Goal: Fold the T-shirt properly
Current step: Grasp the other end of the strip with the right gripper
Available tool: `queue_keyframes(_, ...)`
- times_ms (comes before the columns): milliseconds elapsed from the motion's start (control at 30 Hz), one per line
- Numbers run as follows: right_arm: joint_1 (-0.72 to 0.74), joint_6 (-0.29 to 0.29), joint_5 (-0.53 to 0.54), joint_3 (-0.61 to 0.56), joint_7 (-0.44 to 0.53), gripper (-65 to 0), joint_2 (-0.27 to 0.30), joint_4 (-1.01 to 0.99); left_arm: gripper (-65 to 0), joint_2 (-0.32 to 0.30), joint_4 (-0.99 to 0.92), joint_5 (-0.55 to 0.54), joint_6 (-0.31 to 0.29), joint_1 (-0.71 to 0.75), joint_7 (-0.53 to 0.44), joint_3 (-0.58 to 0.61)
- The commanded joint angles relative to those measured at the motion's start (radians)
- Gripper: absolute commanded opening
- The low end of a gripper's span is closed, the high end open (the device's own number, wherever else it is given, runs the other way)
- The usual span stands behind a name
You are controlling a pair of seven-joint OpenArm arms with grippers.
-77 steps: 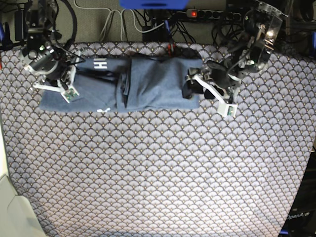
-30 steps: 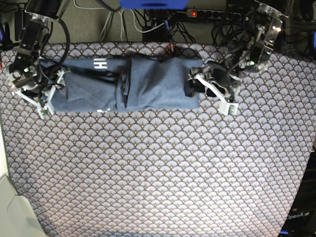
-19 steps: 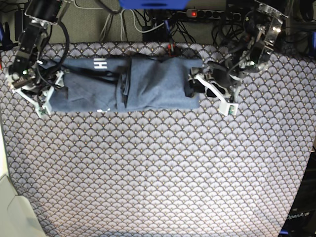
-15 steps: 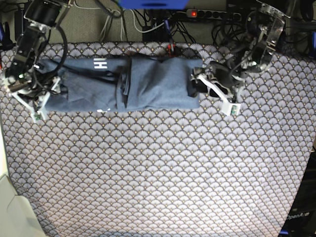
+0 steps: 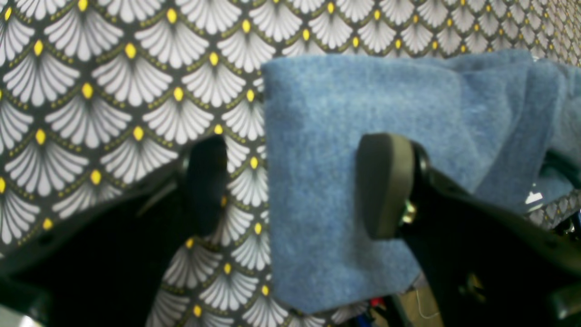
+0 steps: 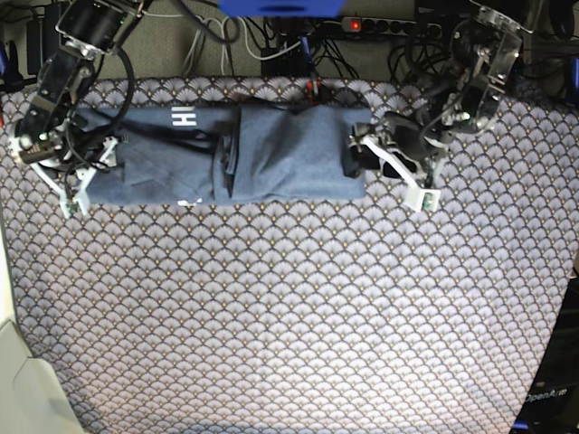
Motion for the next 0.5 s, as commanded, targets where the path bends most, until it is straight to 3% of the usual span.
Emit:
queue_keyframes(0, 0.012, -0.004, 0.001, 0.001, 0.005, -22.7, 0.011, 0.015, -20.5, -0.012, 0.021, -0.006, -0.006, -0.011, -0.014, -0.007)
queue_keyframes(267, 0.012, -0.004, 0.001, 0.006, -0.002, -22.7, 0.001, 0.015, -20.5, -0.012, 0.022, -0.006, -0.006, -0.011, -0.014, -0.007)
queue_keyframes(467, 0.037, -0.004, 0.002, 0.007, -0.113, -22.7, -0.011, 0.015, -20.5, -0.012, 0.022, -0.006, -0.006, -0.009, -0.014, -0.007)
